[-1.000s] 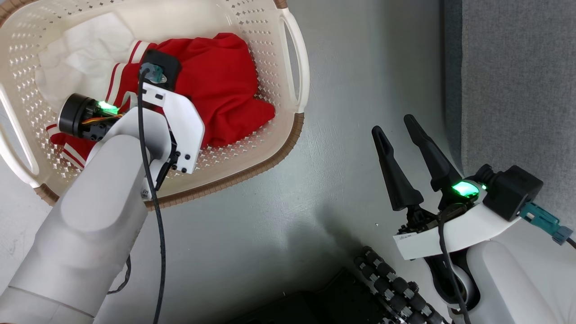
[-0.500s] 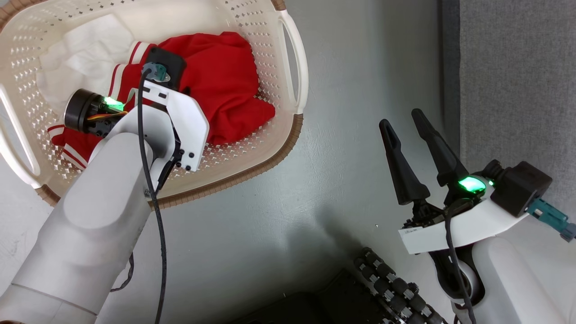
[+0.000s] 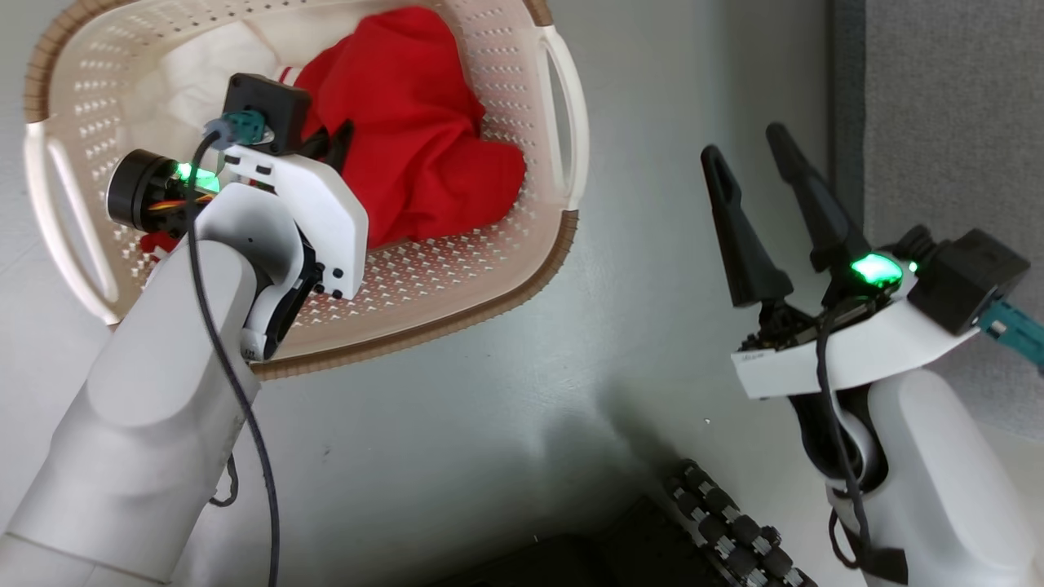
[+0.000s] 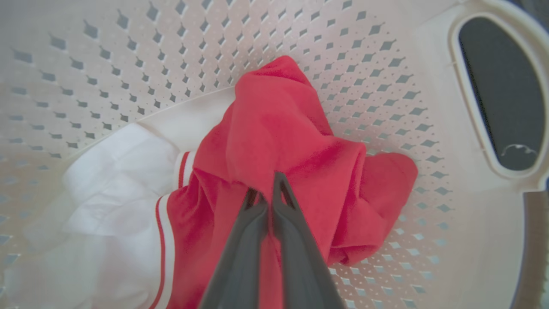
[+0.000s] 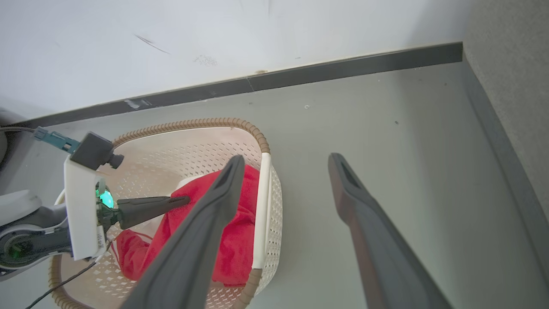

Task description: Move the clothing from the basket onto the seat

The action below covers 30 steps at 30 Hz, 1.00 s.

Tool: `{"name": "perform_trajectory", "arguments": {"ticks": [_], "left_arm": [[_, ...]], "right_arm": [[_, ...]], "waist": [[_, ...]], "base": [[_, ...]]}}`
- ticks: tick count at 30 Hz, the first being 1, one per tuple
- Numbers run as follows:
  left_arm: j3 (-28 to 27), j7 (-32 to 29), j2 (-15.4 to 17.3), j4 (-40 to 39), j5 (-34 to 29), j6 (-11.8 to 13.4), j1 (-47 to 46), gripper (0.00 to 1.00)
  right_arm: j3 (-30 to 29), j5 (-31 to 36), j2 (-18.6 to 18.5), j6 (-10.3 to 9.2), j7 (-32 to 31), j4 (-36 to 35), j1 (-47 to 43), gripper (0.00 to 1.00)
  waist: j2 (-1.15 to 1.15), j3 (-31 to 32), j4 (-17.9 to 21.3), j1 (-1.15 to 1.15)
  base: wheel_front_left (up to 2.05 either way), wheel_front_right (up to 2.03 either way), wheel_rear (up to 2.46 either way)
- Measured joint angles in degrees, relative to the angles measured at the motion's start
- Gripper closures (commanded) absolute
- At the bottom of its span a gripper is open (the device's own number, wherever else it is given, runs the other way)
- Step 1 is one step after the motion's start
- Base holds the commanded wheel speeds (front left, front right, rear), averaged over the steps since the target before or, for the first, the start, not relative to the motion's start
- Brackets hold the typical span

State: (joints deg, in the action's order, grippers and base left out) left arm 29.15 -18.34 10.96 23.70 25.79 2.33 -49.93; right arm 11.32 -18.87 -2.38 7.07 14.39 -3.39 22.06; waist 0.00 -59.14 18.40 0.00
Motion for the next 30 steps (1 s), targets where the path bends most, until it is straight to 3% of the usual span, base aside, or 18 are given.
{"name": "perform_trajectory", "arguments": {"ticks": [10, 30], "left_arm": [[-3.0, 6.7, 1.3, -5.7, 2.9, -1.1, 5.2, 1.0], [-5.7, 17.4, 0.7, -13.9, 6.6, -3.1, 16.0, 1.0]], "right_arm": [[-0.8, 2.3, -0.1, 0.0, 0.3, 1.8, 4.0, 0.0], [-0.4, 7.4, -0.3, 0.0, 0.3, 5.4, 6.5, 0.0]], "waist": [[0.0, 2.0, -3.2, 0.0], [0.0, 10.0, -9.1, 0.0]], "base": [[0.0, 0.0, 0.0], [0.0, 0.0, 0.0]]}}
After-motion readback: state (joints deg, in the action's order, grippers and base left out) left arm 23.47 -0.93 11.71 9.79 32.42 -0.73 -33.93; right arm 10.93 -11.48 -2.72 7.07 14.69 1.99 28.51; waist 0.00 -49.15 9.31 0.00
